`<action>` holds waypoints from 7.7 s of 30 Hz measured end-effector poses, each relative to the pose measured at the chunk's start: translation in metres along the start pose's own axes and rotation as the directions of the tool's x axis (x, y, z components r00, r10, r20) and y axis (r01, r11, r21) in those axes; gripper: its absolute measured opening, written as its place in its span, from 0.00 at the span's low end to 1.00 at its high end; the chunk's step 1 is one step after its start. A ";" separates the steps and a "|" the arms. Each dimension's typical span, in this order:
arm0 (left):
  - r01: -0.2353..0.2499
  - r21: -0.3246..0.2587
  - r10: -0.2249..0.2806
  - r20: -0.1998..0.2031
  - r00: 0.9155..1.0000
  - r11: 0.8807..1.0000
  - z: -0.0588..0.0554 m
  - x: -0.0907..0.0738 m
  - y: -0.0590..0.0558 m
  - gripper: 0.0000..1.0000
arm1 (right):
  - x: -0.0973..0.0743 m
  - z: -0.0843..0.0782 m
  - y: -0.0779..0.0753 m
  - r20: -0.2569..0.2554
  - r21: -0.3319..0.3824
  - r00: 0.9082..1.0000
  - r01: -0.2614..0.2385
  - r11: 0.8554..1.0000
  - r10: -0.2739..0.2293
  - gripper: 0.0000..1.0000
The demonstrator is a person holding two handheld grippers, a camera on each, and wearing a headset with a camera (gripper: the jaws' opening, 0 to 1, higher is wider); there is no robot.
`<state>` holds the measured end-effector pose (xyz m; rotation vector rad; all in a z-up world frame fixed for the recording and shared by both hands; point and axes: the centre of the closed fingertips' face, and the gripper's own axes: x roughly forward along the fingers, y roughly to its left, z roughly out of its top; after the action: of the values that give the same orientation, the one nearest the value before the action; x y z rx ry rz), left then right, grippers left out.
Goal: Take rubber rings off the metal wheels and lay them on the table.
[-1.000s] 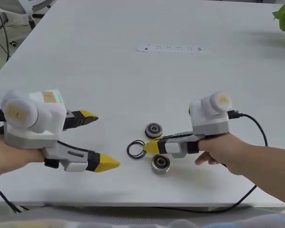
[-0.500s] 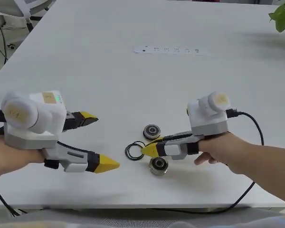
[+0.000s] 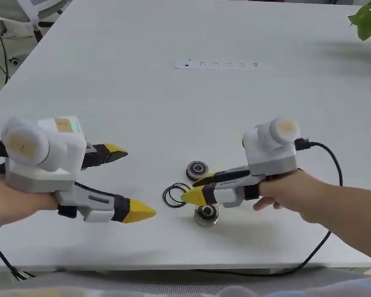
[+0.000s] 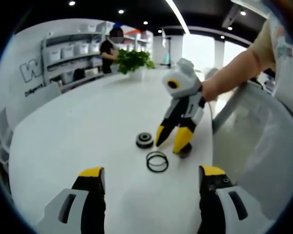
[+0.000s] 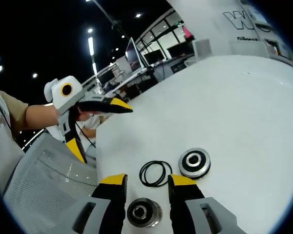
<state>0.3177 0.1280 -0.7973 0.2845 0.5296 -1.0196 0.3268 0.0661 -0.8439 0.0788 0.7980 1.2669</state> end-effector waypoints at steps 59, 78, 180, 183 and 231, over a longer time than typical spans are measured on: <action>0.033 0.026 -0.034 0.027 0.999 0.999 0.031 0.057 0.019 0.69 | -0.027 0.012 -0.048 0.077 -0.233 0.987 0.154 0.960 -0.139 0.37; 0.053 0.016 -0.053 0.010 0.999 0.998 0.029 0.083 0.016 0.53 | -0.020 0.010 -0.058 0.079 -0.242 0.987 0.158 0.957 -0.143 0.35; 0.011 0.016 -0.010 -0.044 0.999 1.000 0.023 0.124 0.018 0.13 | -0.018 0.003 -0.058 0.090 -0.279 0.980 0.194 0.940 -0.176 0.16; 0.009 0.012 -0.008 -0.043 0.999 1.000 0.023 0.124 0.018 0.13 | -0.019 0.003 -0.058 0.089 -0.290 0.980 0.198 0.936 -0.179 0.11; -0.021 0.021 0.022 -0.061 0.998 1.000 0.022 0.124 0.018 0.12 | -0.031 0.016 -0.072 0.203 0.091 0.956 0.195 0.977 -0.210 0.00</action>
<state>0.3906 0.0362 -0.8469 0.3396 0.5712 -0.9979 0.3923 0.0212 -0.8507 0.1811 0.6478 1.0172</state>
